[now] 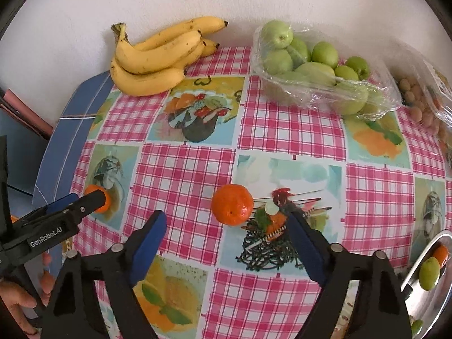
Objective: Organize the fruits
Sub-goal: 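Grasp a tangerine with the left tool while the right tool grasps another tangerine, then carry both held tangerines up and over the steel bowl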
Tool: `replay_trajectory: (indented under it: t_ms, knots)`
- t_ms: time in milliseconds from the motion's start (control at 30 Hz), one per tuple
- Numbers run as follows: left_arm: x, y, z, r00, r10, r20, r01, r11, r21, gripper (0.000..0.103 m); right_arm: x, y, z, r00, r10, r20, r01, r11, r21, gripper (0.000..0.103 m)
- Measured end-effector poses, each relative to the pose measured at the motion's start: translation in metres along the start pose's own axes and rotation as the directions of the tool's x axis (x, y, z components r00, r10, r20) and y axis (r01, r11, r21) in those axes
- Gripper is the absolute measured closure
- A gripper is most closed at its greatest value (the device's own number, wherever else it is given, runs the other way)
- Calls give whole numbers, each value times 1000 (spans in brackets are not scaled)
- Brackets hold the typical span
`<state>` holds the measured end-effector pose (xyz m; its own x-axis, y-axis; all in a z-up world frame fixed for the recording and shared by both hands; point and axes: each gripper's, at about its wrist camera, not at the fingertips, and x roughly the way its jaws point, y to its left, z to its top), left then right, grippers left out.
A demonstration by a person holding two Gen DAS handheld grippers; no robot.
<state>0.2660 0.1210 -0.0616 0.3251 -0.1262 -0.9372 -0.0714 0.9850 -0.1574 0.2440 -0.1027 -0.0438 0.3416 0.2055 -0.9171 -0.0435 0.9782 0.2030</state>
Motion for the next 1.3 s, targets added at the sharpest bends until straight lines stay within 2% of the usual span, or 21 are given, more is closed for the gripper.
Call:
replay_trajectory:
  t_ms: [200,367,467,667,733,900,1300]
  knots:
    - [9,-2,1,1000,-2,-14,2,1000,-2,37,17,0,3,1000,-8,-24,8,1000,5,33]
    - [17,-4,1,1000,-9,-28,8,1000,-10,43,26,-1,4,999,-28,-36,28,1000,5,38]
    - [21,-4,0,999,-9,-36,8,1000,-11,50,29,-3,4,999,-27,-43,28,1000,14,46]
    - [21,-5,1,999,-6,-33,6,1000,-12,53,31,-6,6,999,-24,-43,25,999,26,49]
    - [21,-5,1,1000,2,-31,-2,1000,-9,59,32,-7,7,999,-21,-43,22,999,27,52]
    - [21,-6,1,999,5,-32,-5,1000,-6,60,35,-6,6,999,-4,-47,5,999,39,64]
    - [5,-16,-15,999,-19,-32,17,999,-37,60,14,-3,-7,999,19,-39,-18,999,37,65]
